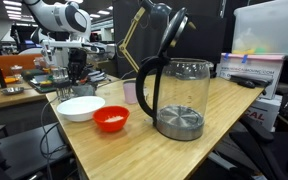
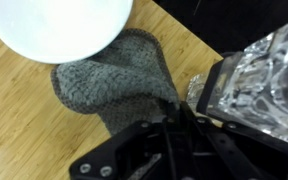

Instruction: Fold the cloth on the table

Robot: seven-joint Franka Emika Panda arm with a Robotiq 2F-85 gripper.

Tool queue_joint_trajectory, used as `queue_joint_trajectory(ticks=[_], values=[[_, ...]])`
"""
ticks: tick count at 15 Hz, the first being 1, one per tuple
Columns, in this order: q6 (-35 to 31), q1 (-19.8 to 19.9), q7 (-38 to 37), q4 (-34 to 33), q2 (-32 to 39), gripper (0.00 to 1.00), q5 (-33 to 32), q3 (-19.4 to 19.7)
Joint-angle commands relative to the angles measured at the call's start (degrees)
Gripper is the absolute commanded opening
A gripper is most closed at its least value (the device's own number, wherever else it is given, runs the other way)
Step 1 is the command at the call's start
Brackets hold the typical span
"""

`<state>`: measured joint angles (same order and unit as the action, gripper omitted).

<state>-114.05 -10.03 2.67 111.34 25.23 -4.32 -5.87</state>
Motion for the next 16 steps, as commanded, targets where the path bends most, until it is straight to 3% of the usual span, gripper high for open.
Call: queue_joint_trajectory(ticks=[1, 9, 11, 12, 13, 16], values=[[2.7, 1.7, 2.6, -2.0, 1.9, 0.41, 2.8, -1.1], [-0.2, 3.6, 2.3, -5.7, 3.4, 0.96, 3.2, 0.3], [-3.0, 3.7, 2.3, -5.8, 3.2, 1.0, 1.9, 0.8], [-1.3, 3.6, 1.8, -5.5, 2.8, 0.93, 2.4, 0.7], [-2.0, 3.7, 1.8, -5.5, 2.8, 1.0, 2.3, 0.8], [-2.5, 3.6, 1.8, -5.5, 2.9, 1.0, 2.3, 0.8]])
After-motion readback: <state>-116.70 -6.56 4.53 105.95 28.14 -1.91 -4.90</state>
